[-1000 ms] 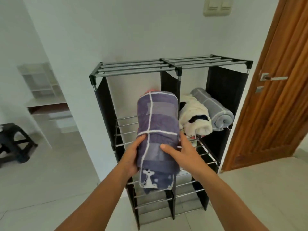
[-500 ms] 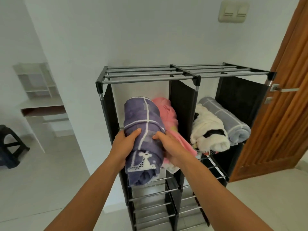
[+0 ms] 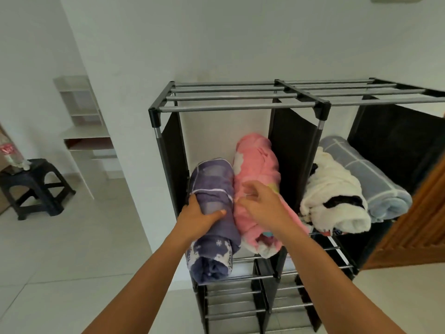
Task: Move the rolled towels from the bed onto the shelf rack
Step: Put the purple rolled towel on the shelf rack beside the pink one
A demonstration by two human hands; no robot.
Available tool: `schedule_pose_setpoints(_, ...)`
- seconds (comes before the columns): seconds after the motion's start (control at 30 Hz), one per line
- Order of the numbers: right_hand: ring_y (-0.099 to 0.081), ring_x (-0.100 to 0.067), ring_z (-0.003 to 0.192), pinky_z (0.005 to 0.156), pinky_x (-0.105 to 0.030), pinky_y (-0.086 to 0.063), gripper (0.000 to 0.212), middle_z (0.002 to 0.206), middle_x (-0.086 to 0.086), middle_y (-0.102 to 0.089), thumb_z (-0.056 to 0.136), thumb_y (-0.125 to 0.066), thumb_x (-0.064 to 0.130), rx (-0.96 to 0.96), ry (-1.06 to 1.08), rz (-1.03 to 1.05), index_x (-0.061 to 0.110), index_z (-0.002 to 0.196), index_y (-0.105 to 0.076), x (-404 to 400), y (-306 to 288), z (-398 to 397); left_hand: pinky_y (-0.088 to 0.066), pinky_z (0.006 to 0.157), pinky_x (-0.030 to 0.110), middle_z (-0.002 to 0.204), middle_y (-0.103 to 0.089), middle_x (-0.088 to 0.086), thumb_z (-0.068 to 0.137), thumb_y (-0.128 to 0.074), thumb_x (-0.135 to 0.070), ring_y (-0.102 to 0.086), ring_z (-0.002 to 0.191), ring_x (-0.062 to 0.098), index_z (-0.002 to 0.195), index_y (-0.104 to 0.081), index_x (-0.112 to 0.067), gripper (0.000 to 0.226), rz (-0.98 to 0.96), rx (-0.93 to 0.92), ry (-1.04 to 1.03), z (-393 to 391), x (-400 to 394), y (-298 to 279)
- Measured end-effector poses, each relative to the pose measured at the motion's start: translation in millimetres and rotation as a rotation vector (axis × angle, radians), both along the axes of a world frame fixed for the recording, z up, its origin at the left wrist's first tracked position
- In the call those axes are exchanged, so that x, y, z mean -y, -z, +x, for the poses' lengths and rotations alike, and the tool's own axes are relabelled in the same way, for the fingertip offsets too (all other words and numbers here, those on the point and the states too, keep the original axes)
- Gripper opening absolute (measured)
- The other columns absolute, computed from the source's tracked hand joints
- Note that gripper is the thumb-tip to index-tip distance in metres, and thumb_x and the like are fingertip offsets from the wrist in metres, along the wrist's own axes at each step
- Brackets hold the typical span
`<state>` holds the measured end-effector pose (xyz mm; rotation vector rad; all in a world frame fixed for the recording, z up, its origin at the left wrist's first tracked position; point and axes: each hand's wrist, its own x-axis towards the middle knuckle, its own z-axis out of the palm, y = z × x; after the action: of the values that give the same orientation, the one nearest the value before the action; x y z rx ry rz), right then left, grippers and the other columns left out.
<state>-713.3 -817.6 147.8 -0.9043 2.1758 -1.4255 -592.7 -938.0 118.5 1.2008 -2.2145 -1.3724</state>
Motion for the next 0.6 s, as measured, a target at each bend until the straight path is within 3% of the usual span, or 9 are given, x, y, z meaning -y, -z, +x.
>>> schedule_pose_setpoints(0.13,-0.045,-0.031,0.128,0.104,-0.034,-0.038,0.069,0.142,-0.012,-0.044,0.078,-0.071,0.035,-0.253,0.077,0.260,0.012,0.137,-0.043,-7.6,5.2,-29.3,-0.040,0.109,0.047,0.152,-0.029,0.017,0.060,-0.081,-0.055,-0.042,0.133,0.039,0.153,0.003,-0.023,0.129,0.007,0.101,-0.062,-10.6,-2.3,8.5)
schedule_pose_setpoints(0.23,-0.037,-0.036,0.132,0.105,-0.047,-0.036,0.077,0.146,-0.010,-0.032,0.074,-0.069,0.043,-0.412,0.049,0.447,0.017,0.139,-0.036,-10.0,34.9,-24.5,-0.043,0.104,0.046,0.146,-0.039,0.015,0.062,-0.081,-0.049,-0.048,0.127,0.038,0.151,-0.006,-0.023,0.119,-0.042,0.085,-0.125,-14.4,-2.8,14.9)
schedule_pose_setpoints(0.43,-0.034,-0.037,0.132,0.109,-0.048,-0.032,0.064,0.147,-0.010,-0.030,0.076,-0.062,0.021,-0.464,0.037,0.372,0.015,0.136,-0.039,-16.8,43.2,-28.6,-0.050,0.094,0.041,0.126,-0.059,0.013,0.076,-0.070,-0.030,-0.059,0.110,0.036,0.135,-0.040,-0.017,0.068,-0.264,-0.096,-0.203,-23.2,4.9,-0.1)
schedule_pose_setpoints(0.5,-0.034,-0.036,0.133,0.110,-0.047,-0.032,0.064,0.148,-0.010,-0.029,0.077,-0.061,0.021,-0.470,0.022,0.381,0.016,0.136,-0.038,-17.4,43.9,-28.2,-0.049,0.094,0.043,0.127,-0.057,0.015,0.077,-0.069,-0.034,-0.057,0.111,0.038,0.137,-0.038,-0.016,0.070,-0.307,-0.084,-0.211,-32.4,7.9,-4.0)
schedule_pose_setpoints(0.6,-0.033,-0.035,0.134,0.110,-0.045,-0.031,0.065,0.149,-0.009,-0.028,0.077,-0.063,0.024,-0.465,-0.007,0.368,0.018,0.137,-0.038,-20.4,44.6,-31.9,-0.044,0.102,0.047,0.140,-0.045,0.019,0.077,-0.066,-0.052,-0.050,0.123,0.041,0.148,-0.023,-0.014,0.092,-0.235,0.094,-0.147,-48.0,16.2,-6.0)
